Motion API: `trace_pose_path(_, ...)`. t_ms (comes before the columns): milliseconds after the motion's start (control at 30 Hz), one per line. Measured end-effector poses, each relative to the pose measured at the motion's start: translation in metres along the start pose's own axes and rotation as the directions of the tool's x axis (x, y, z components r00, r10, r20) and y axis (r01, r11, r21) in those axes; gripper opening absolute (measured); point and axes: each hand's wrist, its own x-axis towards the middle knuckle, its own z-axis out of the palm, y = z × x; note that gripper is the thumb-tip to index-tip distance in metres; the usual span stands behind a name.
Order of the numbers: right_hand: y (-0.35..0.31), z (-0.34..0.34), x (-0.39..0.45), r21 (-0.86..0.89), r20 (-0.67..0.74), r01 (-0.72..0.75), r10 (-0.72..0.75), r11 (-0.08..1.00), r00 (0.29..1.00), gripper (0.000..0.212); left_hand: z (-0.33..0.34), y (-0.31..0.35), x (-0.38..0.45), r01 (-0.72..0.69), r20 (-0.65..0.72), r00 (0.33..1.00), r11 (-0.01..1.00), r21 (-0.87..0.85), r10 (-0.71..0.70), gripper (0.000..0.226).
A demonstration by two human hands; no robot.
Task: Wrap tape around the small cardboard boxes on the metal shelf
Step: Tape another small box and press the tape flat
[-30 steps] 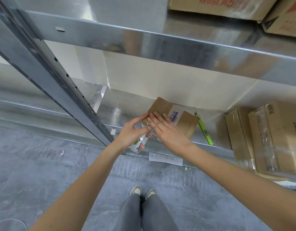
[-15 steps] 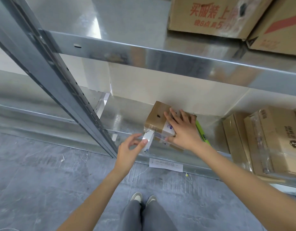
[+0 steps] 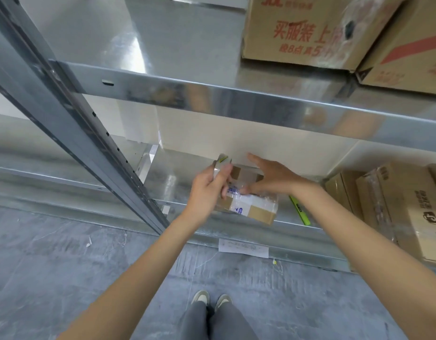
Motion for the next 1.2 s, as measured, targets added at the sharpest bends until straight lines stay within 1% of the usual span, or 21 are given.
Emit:
trace_pose_path(33,-0.003,0.003,-0.001,-0.023,-0.043,0.037,-0.038,0.999,0.998,0.129,0.003,0.003,0.008,-0.008,0.005,1.0,1.0,0.006,0.008,0.045)
trace_pose_path(100,-0.008,0.018,-0.002,-0.114,-0.038,0.143,-0.148,0.983,0.988,0.142,0.008,0.008,0.022,-0.013,0.011,1.0,1.0,0.011,0.013,0.045)
trace_pose_path(167,-0.007,0.036,-0.001,-0.234,-0.043,0.194,-0.209,0.953,0.977,0.144,0.01,0.009,0.032,0.015,0.011,1.0,1.0,0.011,-0.015,0.045)
trace_pose_path(267,-0.003,0.049,0.006,-0.335,-0.145,0.153,-0.212,0.93,0.967,0.135,0.012,0.008,0.041,0.1,-0.004,0.995,0.995,0.03,-0.1,0.055)
trace_pose_path(333,-0.003,0.049,0.01,-0.32,-0.179,0.134,-0.199,0.938,0.963,0.13,0.012,0.008,0.043,0.133,-0.013,0.991,0.989,0.063,-0.132,0.064)
trace_pose_path(433,-0.003,0.049,0.012,-0.27,-0.193,0.132,-0.188,0.954,0.963,0.128,0.005,0.009,0.039,0.137,-0.015,0.991,0.985,0.103,-0.136,0.063)
trace_pose_path(567,-0.004,0.048,0.012,-0.27,-0.196,0.124,-0.18,0.955,0.964,0.126,-0.008,0.006,0.021,0.134,-0.029,0.991,0.974,0.181,-0.131,0.067)
trace_pose_path(700,-0.005,0.049,0.012,-0.284,-0.195,0.118,-0.178,0.952,0.964,0.126,-0.007,0.012,0.013,0.236,-0.086,0.971,0.953,0.193,-0.223,0.062)
trace_pose_path(733,-0.005,0.049,0.012,-0.283,-0.195,0.116,-0.175,0.952,0.965,0.126,-0.006,0.014,0.013,0.259,-0.09,0.965,0.938,0.229,-0.245,0.061)
trace_pose_path(800,-0.005,0.048,0.013,-0.282,-0.191,0.11,-0.168,0.953,0.967,0.126,-0.006,0.015,0.013,0.287,-0.076,0.957,0.889,0.357,-0.278,0.055)
trace_pose_path(867,-0.005,0.047,0.014,-0.278,-0.189,0.11,-0.167,0.954,0.968,0.125,-0.009,0.014,0.009,0.299,-0.067,0.951,0.846,0.442,-0.301,0.054)
trace_pose_path(967,-0.004,0.048,0.015,-0.284,-0.201,0.107,-0.168,0.953,0.965,0.125,-0.013,0.011,0.003,0.256,-0.017,0.961,0.872,0.418,-0.274,0.056)
trace_pose_path(1067,-0.004,0.047,0.016,-0.275,-0.207,0.097,-0.158,0.957,0.966,0.124,-0.014,0.001,-0.015,0.163,0.075,0.978,0.932,0.324,-0.197,0.039)
trace_pose_path(1100,-0.004,0.048,0.015,-0.274,-0.207,0.096,-0.156,0.957,0.966,0.124,-0.014,-0.004,-0.023,0.131,0.091,0.982,0.949,0.288,-0.163,0.038)
trace_pose_path(1133,-0.004,0.048,0.015,-0.275,-0.207,0.094,-0.155,0.957,0.966,0.124,-0.015,-0.011,-0.03,0.104,0.086,0.988,0.962,0.253,-0.129,0.04)
trace_pose_path(1200,-0.004,0.048,0.015,-0.279,-0.208,0.092,-0.153,0.956,0.966,0.125,-0.018,-0.022,-0.04,0.102,0.017,0.994,0.978,0.18,-0.107,0.047)
